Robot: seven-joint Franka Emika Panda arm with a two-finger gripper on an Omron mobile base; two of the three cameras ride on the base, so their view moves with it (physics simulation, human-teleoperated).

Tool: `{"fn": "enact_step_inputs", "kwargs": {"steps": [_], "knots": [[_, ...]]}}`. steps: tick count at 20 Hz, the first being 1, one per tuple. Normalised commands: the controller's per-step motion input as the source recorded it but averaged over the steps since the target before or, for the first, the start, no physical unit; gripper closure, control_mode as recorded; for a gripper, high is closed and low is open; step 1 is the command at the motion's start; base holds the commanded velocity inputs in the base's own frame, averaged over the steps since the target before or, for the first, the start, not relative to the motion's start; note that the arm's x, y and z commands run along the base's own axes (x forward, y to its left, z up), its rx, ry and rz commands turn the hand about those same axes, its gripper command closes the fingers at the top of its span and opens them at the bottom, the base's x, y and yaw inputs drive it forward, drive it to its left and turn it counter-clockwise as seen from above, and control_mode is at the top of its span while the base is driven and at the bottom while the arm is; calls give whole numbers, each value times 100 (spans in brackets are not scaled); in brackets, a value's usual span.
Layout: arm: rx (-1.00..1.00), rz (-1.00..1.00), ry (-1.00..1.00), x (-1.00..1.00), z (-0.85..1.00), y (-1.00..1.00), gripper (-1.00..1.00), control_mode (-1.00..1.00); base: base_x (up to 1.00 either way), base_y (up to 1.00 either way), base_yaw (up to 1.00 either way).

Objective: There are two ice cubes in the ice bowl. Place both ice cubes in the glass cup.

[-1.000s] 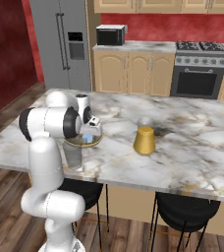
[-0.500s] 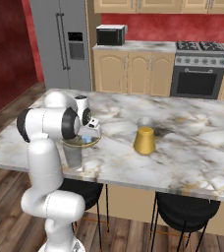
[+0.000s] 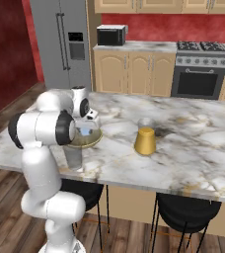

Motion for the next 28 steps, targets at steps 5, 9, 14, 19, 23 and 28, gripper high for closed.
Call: {"fn": "enact_step_inputs", "kwargs": {"steps": [5, 9, 14, 19, 23, 28], "knots": [[3, -12, 0, -91, 70, 0, 100, -100, 0, 0, 0], [6, -13, 0, -87, 89, 0, 100, -100, 0, 0, 0], [6, -13, 0, -70, 80, -1, 100, -100, 0, 0, 0], [1, -5, 1, -86, 0, -1, 100, -100, 0, 0, 0], [0, 0, -2, -48, -8, 0, 100, -100, 0, 0, 0], [0, 0, -16, -21, 0, 0, 100, -100, 0, 0, 0]]}}
